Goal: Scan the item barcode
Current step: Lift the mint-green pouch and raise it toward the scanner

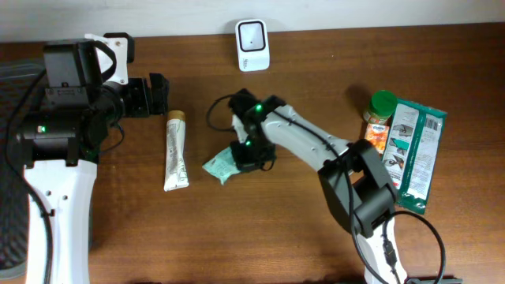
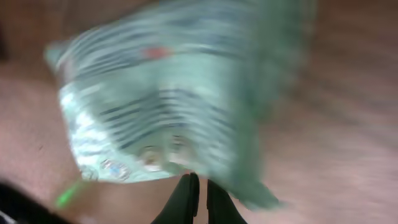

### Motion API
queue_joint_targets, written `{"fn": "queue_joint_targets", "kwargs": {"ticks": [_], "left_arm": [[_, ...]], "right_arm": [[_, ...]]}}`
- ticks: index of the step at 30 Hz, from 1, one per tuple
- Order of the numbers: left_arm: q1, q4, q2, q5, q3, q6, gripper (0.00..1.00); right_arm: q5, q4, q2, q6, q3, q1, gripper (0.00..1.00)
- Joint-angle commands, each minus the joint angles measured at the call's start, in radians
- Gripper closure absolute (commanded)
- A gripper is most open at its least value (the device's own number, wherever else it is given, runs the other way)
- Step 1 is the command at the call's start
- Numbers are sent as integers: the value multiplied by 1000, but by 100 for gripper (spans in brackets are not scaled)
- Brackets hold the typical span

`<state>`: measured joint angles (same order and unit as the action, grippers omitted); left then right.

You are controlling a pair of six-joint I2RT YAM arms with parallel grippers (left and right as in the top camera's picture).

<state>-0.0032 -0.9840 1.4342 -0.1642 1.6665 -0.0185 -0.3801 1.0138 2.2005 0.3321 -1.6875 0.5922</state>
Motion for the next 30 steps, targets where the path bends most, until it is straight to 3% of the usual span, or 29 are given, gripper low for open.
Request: {"fn": "queue_joint_targets", "kwargs": {"ticks": [1, 11, 24, 30], "left_arm": [[6, 1, -10, 4, 14, 12, 1], [6, 1, -10, 4, 14, 12, 1], [6, 1, -10, 4, 14, 12, 1], [6, 1, -10, 4, 14, 12, 1]], "right_arm": [[5, -7, 13, -70, 3, -11, 96], [-38, 27, -26, -183, -186, -4, 96], [-26, -18, 31, -139, -161, 94, 96], [92, -37, 118, -69, -145, 104, 96]]}}
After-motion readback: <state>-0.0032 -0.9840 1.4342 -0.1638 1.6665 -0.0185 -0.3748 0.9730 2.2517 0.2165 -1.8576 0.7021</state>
